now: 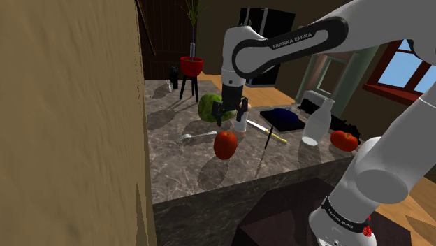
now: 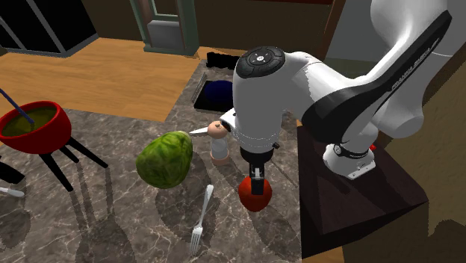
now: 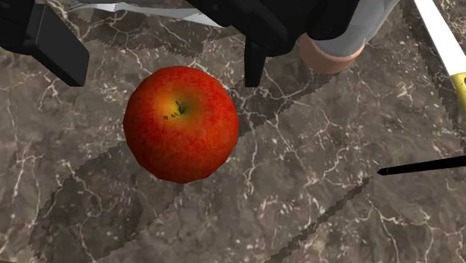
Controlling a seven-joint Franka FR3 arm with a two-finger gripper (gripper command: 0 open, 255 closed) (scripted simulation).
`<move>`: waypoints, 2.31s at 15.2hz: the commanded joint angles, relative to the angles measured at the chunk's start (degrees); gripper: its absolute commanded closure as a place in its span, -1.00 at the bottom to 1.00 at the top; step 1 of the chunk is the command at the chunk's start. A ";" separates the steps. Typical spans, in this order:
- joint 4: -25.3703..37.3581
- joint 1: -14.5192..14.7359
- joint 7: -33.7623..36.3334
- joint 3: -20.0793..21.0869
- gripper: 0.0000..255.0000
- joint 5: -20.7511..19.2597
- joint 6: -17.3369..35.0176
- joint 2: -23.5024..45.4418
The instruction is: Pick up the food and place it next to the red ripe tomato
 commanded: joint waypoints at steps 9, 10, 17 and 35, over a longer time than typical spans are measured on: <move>-3.13 0.05 0.26 0.18 -1.00 -0.17 4.50 1.42; -3.13 0.05 0.26 0.18 -1.00 -0.17 4.50 1.42; -3.11 0.05 0.27 0.18 1.00 -0.17 4.50 1.44; 3.75 -0.02 -0.14 -0.20 1.00 0.28 -5.64 -1.89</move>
